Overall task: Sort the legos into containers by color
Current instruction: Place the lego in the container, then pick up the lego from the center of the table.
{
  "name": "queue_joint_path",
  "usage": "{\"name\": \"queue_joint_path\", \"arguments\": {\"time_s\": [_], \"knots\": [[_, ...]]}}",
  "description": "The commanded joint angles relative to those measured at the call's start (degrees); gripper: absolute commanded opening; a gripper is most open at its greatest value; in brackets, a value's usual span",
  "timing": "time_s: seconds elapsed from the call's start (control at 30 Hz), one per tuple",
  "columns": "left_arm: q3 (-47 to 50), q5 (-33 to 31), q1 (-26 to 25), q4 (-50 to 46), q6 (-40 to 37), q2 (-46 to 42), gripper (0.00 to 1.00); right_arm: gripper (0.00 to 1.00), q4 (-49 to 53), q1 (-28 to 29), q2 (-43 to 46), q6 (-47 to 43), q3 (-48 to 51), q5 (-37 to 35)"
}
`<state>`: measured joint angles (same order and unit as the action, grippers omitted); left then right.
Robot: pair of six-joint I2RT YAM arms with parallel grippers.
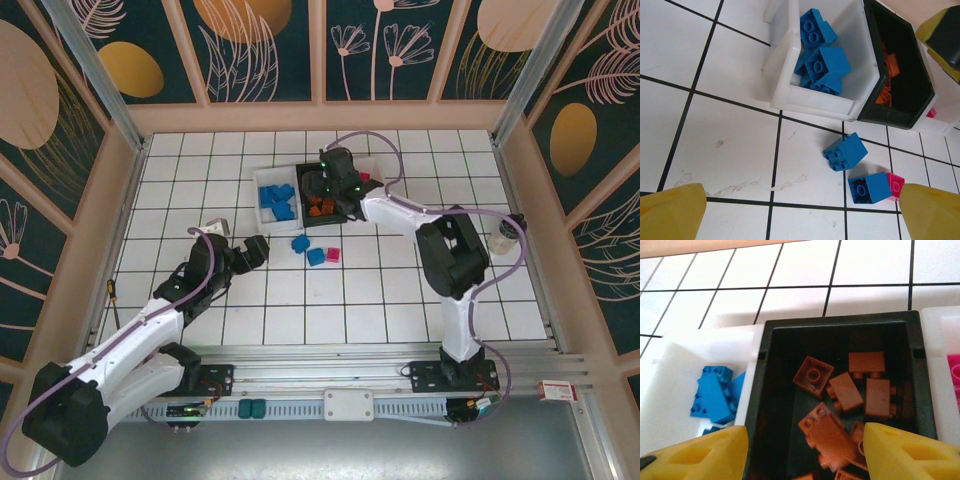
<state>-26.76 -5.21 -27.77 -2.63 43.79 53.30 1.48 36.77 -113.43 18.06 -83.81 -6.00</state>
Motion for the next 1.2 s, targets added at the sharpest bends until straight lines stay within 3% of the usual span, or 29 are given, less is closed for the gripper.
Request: {"name": "queue_joint_path", "arguments": {"time_s": [0.0, 0.23, 0.37, 0.67, 1.07, 1.17], "knots": [[0.2, -1.1, -0.1, -1.4, -0.2, -1.0, 0.98, 0.63, -2.7, 3.1, 9.9, -1.3, 7.4, -0.5], [-0.4, -1.6, -0.1, -1.5, -0.8, 0.2, 0.99, 0.62, -2.1, 9.7, 16.1, -2.6, 21.6, 2.9], [-0.2, -1.5, -0.1, -1.4, -0.8, 1.0, 0.99, 0.61, 0.5, 12.4, 11.8, -5.0, 21.5, 0.8], [0.5, -2.4, -0.1, -3.2, -0.8, -1.5, 0.99, 0.59, 2.0, 12.3, 6.0, -8.0, 19.3, -5.3], [0.6, -2.7, 0.0, -2.7, -0.9, -0.6, 0.98, 0.61, 5.4, 14.9, 3.6, -9.3, 20.6, -5.6], [0.7, -2.8, -0.1, -2.6, -1.1, -0.4, 0.98, 0.58, 5.2, 15.2, 3.9, -8.8, 21.8, -6.0]]}}
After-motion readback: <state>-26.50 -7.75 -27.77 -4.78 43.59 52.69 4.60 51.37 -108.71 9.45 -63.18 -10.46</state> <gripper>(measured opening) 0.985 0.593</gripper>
